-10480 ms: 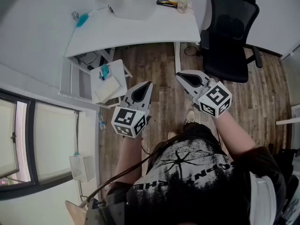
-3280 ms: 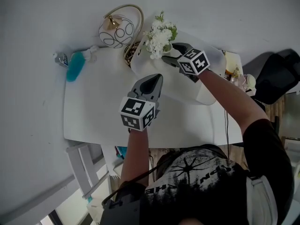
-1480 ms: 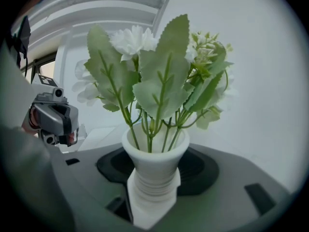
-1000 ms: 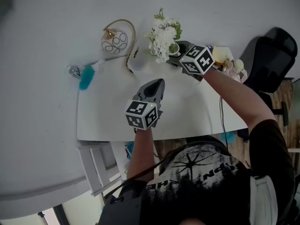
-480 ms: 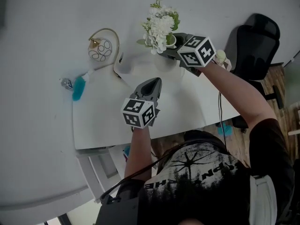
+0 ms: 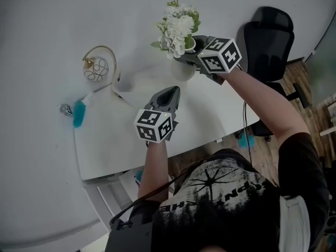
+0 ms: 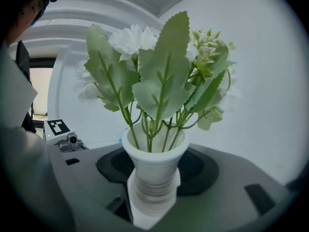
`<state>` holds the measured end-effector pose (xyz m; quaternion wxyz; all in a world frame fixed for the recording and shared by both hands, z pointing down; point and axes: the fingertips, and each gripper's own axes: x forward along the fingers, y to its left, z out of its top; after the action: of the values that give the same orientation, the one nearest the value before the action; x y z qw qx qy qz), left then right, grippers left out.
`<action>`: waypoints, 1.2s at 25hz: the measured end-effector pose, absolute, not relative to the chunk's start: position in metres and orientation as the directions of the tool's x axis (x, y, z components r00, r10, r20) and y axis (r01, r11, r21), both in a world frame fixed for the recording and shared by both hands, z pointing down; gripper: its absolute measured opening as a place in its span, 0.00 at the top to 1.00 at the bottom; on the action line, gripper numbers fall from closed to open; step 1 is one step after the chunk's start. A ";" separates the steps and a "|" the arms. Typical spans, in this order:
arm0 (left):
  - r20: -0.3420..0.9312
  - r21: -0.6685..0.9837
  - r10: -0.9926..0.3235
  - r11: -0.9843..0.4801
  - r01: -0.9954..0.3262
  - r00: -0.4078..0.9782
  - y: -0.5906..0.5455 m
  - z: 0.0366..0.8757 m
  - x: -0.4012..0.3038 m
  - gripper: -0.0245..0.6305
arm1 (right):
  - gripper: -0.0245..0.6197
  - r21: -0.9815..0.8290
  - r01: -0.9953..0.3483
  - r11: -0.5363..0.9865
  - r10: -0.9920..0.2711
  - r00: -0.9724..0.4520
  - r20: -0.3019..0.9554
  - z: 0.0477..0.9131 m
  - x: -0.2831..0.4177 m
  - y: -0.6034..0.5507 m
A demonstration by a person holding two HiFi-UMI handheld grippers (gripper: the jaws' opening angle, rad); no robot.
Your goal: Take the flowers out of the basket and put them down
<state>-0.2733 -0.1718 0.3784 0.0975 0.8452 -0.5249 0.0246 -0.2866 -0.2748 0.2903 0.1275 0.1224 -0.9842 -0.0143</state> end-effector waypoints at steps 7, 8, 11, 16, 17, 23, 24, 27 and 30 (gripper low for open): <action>0.149 0.131 -0.853 -0.484 -0.865 0.500 -0.188 0.378 -0.223 0.95 | 0.58 0.039 -0.303 0.952 -0.303 -0.924 0.235 0.292 -0.226 -0.291; 0.148 0.130 -0.849 -0.491 -0.861 0.507 -0.191 0.378 -0.215 0.95 | 0.58 0.030 -0.310 0.950 -0.308 -0.922 0.235 0.294 -0.216 -0.294; 0.150 0.126 -0.833 -0.518 -0.846 0.532 -0.200 0.377 -0.186 0.95 | 0.58 0.022 -0.336 0.942 -0.331 -0.912 0.243 0.300 -0.186 -0.301; 0.163 0.140 -0.807 -0.550 -0.823 0.567 -0.215 0.383 -0.137 0.95 | 0.58 0.008 -0.387 0.922 -0.375 -0.889 0.263 0.314 -0.130 -0.318; 0.164 0.143 -0.805 -0.553 -0.821 0.570 -0.216 0.384 -0.130 0.95 | 0.58 0.009 -0.396 0.918 -0.384 -0.884 0.267 0.318 -0.120 -0.321; 0.176 0.142 -0.786 -0.575 -0.806 0.592 -0.219 0.399 -0.089 0.95 | 0.58 0.011 -0.445 0.895 -0.428 -0.852 0.301 0.349 -0.066 -0.330; 0.177 0.134 -0.784 -0.579 -0.804 0.595 -0.219 0.401 -0.083 0.95 | 0.58 0.009 -0.450 0.893 -0.431 -0.848 0.308 0.356 -0.059 -0.330; 0.188 0.130 -0.777 -0.587 -0.799 0.601 -0.219 0.412 -0.066 0.95 | 0.58 0.003 -0.462 0.887 -0.437 -0.838 0.326 0.378 -0.039 -0.330; 0.202 0.140 -0.771 -0.588 -0.797 0.604 -0.218 0.425 -0.051 0.95 | 0.58 -0.008 -0.473 0.881 -0.444 -0.832 0.331 0.397 -0.022 -0.329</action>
<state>-0.0510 -0.2179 0.4250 0.1082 0.8891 -0.4408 0.0597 -0.0222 -0.3286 0.3967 0.1621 0.2398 -0.9562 0.0449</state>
